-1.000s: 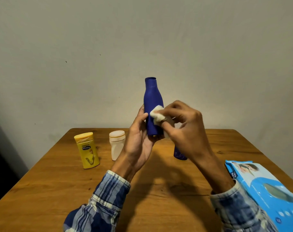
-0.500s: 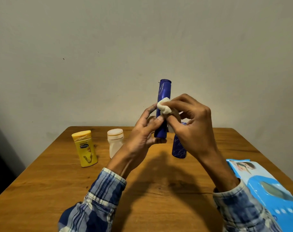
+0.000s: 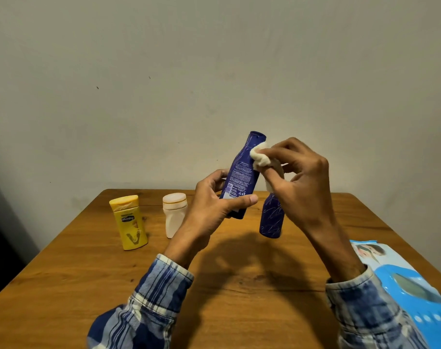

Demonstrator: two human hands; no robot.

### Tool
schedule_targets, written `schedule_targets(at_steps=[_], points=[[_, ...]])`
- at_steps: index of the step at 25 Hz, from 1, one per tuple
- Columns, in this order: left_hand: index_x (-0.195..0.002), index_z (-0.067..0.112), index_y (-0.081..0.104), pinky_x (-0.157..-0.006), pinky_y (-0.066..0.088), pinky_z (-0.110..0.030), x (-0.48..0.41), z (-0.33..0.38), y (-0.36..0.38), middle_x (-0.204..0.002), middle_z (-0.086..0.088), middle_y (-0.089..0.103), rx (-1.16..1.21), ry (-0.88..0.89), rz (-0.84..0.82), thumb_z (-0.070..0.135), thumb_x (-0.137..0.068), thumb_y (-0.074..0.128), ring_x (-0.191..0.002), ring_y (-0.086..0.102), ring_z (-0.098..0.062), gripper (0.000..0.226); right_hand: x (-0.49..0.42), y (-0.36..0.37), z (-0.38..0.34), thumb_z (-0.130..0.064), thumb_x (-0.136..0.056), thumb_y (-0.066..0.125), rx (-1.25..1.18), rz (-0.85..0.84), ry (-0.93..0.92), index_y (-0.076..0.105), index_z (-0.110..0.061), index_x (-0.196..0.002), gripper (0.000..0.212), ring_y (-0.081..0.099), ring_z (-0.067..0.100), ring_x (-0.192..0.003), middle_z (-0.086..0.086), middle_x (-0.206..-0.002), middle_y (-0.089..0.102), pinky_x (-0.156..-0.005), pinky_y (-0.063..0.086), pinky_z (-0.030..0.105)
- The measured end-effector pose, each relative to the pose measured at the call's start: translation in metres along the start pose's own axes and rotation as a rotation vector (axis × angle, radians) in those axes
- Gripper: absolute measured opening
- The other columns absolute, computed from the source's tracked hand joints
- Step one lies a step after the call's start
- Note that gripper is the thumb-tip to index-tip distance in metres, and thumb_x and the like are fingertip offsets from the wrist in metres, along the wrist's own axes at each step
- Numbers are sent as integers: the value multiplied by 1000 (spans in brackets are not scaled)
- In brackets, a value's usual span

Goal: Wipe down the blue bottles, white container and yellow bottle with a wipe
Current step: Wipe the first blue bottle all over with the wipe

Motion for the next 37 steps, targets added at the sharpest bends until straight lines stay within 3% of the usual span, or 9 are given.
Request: schedule_targets(at_steps=[3, 9, 13, 17, 20, 24, 28, 32, 37], points=[[-128, 22, 59, -80, 62, -44, 0, 1, -1, -117, 0, 70, -14, 9, 14, 20, -78, 85, -100, 71, -18, 56, 3, 12, -2, -15, -90, 76, 20, -104, -25, 76, -13, -111, 21, 62, 7, -92, 2, -103, 65, -71, 52, 10], [-134, 17, 58, -66, 58, -21, 0, 4, -2, -122, -2, 67, -78, 40, 37, 20, -78, 86, -104, 68, -16, 62, 1, 4, 0, -19, -91, 74, 63, -36, -25, 74, -13, -114, 23, 62, 9, -95, 2, -105, 64, -70, 51, 8], [-135, 20, 59, -68, 61, -26, 1, 7, -4, -120, 1, 68, -113, 52, 62, 26, -80, 85, -105, 69, -16, 61, 0, -15, 0, -16, -92, 72, 100, 134, 4, 73, -13, -115, 23, 57, 6, -90, 3, -102, 63, -68, 48, 7], [-124, 23, 57, -65, 62, -28, 2, 10, -4, -113, 1, 71, -130, 55, 82, 22, -83, 83, -91, 73, -14, 49, 4, 9, -11, -12, -91, 73, 118, -42, -81, 73, -12, -114, 23, 59, 8, -94, 5, -105, 62, -75, 49, 7], [-119, 25, 55, -70, 65, -34, 3, 13, -4, -111, 0, 72, -180, 64, 79, 25, -81, 84, -93, 73, -15, 48, 1, -8, -6, -15, -92, 72, 58, 104, -10, 73, -12, -115, 23, 58, 7, -91, 5, -103, 62, -67, 47, 5], [-113, 28, 56, -71, 65, -32, 3, 14, -4, -104, 1, 72, -227, 76, 84, 20, -82, 84, -93, 73, -13, 43, 6, 18, -19, -10, -88, 75, 165, -99, -113, 74, -9, -111, 23, 61, 13, -95, 6, -105, 63, -80, 53, 14], [-116, 24, 57, -68, 65, -33, 6, 21, -3, -106, 0, 70, -296, 108, 100, 29, -78, 88, -94, 70, -12, 49, 0, -5, -15, -11, -94, 69, 166, 82, -23, 70, -8, -117, 24, 49, 2, -91, 7, -106, 58, -72, 44, 1], [-109, 26, 58, -69, 64, -30, 6, 19, -3, -101, 2, 70, -326, 114, 119, 19, -80, 85, -95, 69, -15, 40, 11, 33, -32, -10, -93, 66, 303, -187, -151, 70, -6, -112, 21, 59, 17, -89, 9, -108, 57, -78, 57, 25], [-111, 25, 56, -67, 64, -27, 8, 25, 0, -107, 5, 66, -369, 150, 125, 27, -78, 88, -98, 65, -9, 46, 1, 5, -21, -9, -94, 66, 265, -5, -46, 68, -6, -115, 22, 56, 14, -93, 11, -109, 56, -80, 48, 11]])
Point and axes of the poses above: each hand's wrist, its own x-axis away from the middle knuckle, its own y-axis out of the palm, z = x × y, the point moved 9 cm from there along -x, towards the middle knuckle
